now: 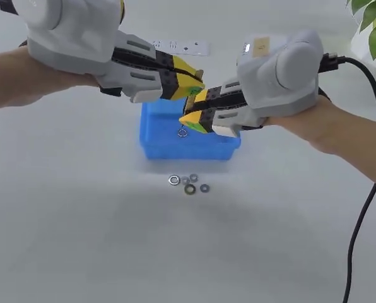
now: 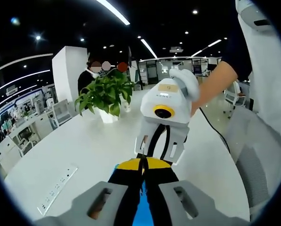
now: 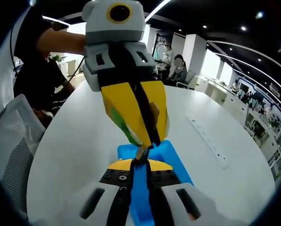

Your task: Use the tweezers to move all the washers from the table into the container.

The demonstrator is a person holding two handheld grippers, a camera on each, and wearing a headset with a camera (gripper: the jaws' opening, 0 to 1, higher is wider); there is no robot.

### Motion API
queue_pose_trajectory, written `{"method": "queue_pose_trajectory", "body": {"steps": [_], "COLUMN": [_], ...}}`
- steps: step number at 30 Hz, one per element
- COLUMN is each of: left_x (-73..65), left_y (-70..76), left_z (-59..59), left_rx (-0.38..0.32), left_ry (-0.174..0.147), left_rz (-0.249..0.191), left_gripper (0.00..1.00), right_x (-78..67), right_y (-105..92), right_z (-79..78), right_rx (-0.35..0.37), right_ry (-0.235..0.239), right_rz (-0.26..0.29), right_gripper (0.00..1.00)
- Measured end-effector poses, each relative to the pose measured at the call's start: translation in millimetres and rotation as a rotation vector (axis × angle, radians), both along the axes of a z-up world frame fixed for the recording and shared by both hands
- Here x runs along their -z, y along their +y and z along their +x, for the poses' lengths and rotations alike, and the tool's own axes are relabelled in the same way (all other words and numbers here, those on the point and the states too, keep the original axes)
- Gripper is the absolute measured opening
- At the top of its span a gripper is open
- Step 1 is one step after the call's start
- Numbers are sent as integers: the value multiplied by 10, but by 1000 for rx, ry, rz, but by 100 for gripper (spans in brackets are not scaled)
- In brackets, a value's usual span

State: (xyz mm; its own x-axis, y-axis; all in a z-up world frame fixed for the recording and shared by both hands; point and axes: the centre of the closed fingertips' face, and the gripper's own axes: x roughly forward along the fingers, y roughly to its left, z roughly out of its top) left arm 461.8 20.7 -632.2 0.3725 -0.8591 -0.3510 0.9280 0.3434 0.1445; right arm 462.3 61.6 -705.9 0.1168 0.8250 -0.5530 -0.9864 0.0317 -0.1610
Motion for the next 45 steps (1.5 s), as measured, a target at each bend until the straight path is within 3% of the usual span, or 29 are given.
{"method": "queue_pose_trajectory", "body": {"steps": [5, 11, 17, 28, 36, 45], "left_x": [-24, -45, -13, 172, 236, 400], "left_y": [16, 33, 40, 108, 124, 109], "left_z": [37, 43, -40, -298, -422, -516], "left_rx": [-5, -15, -24, -60, -64, -66], "left_ry": [-4, 0, 9, 61, 71, 100], "left_rz": [-13, -36, -58, -91, -110, -121], "left_gripper": [5, 5, 5, 5, 5, 5], "right_x": [36, 21, -81, -42, 7, 202], "right_y": [-33, -124, -284, -635, -743, -869], "right_z": [6, 48, 62, -168, -286, -497], "right_rx": [17, 71, 149, 200, 222, 203], "right_ry": [-5, 5, 19, -1, 30, 61], "right_rz": [-22, -7, 53, 65, 75, 33], "right_gripper": [17, 22, 27, 36, 41, 47]}}
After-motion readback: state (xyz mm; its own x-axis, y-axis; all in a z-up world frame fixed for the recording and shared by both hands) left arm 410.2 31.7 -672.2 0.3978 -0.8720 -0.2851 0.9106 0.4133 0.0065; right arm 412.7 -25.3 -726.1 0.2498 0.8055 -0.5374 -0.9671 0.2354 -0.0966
